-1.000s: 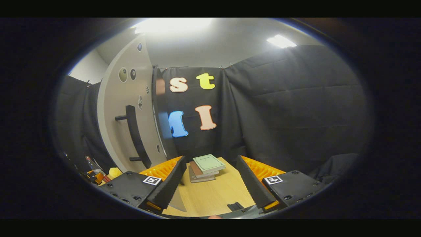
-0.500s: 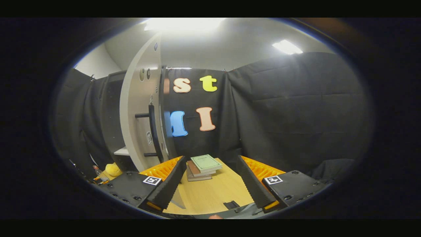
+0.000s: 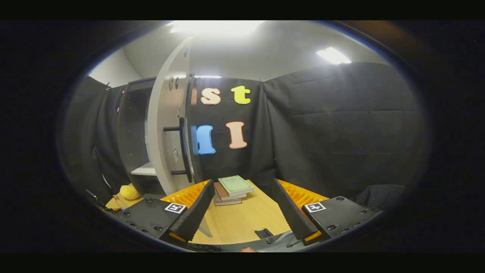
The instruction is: Open the cabinet door with the right hand, grasp the bottle in the cabinet with the left hand and place it on the coaster, then close the cabinet door with the right hand.
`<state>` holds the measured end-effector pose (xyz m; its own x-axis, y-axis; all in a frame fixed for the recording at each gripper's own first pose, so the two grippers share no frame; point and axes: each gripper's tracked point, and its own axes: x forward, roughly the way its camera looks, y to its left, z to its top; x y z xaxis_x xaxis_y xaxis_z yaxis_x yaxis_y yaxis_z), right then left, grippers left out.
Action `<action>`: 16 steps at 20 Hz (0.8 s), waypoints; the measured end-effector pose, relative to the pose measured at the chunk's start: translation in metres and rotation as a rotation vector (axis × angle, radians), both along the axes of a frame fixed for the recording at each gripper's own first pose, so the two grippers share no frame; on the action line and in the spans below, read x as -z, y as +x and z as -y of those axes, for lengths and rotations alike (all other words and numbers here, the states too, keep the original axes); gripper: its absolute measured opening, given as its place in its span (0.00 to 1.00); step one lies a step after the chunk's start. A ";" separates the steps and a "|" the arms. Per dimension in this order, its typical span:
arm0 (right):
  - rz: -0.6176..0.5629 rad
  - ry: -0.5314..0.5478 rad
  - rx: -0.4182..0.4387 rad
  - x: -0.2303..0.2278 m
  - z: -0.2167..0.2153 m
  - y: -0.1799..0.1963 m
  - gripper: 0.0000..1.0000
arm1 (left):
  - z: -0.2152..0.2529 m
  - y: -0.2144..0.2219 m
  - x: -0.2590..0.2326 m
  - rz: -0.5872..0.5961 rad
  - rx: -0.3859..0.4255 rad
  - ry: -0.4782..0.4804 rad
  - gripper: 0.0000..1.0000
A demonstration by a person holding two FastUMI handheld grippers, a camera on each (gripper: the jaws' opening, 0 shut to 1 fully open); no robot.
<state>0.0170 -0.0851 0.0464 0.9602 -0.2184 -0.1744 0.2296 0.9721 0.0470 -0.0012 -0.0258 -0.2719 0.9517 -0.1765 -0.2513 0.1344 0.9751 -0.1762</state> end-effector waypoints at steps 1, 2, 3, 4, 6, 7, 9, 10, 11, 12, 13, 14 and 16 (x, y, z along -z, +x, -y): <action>0.002 -0.009 -0.005 -0.002 -0.003 0.001 0.93 | 0.000 -0.001 0.003 -0.003 -0.005 0.004 0.70; 0.005 -0.016 -0.012 -0.004 -0.006 0.002 0.98 | -0.001 -0.002 0.005 0.000 -0.007 0.011 0.70; 0.010 -0.020 -0.023 -0.005 -0.010 0.005 0.93 | -0.001 -0.003 0.008 0.000 -0.009 0.015 0.73; 0.012 -0.020 -0.038 -0.007 -0.015 0.007 0.98 | 0.000 -0.004 0.012 -0.011 -0.007 0.014 0.70; 0.011 -0.034 -0.050 -0.008 -0.021 0.009 0.93 | 0.000 -0.011 0.018 -0.029 -0.007 0.010 0.70; 0.013 -0.042 -0.051 -0.009 -0.022 0.010 0.93 | -0.001 -0.012 0.016 -0.021 -0.009 0.012 0.74; 0.015 -0.043 -0.057 -0.010 -0.026 0.012 0.93 | -0.001 -0.017 0.019 -0.031 -0.004 0.013 0.74; 0.016 -0.040 -0.057 -0.011 -0.028 0.013 0.93 | 0.000 -0.018 0.022 -0.036 0.001 0.016 0.70; 0.016 -0.038 -0.055 -0.010 -0.028 0.012 0.93 | 0.001 -0.019 0.023 -0.043 0.003 0.020 0.76; 0.016 -0.037 -0.052 -0.010 -0.028 0.012 0.93 | 0.001 -0.020 0.024 -0.050 0.006 0.026 0.71; 0.014 -0.034 -0.050 -0.009 -0.029 0.012 0.93 | 0.000 -0.025 0.026 -0.072 0.009 0.031 0.72; 0.014 -0.030 -0.047 -0.009 -0.030 0.011 0.93 | 0.000 -0.027 0.031 -0.083 0.010 0.032 0.73; 0.015 -0.016 -0.040 -0.009 -0.033 0.009 0.92 | -0.001 -0.031 0.029 -0.092 0.019 0.010 0.80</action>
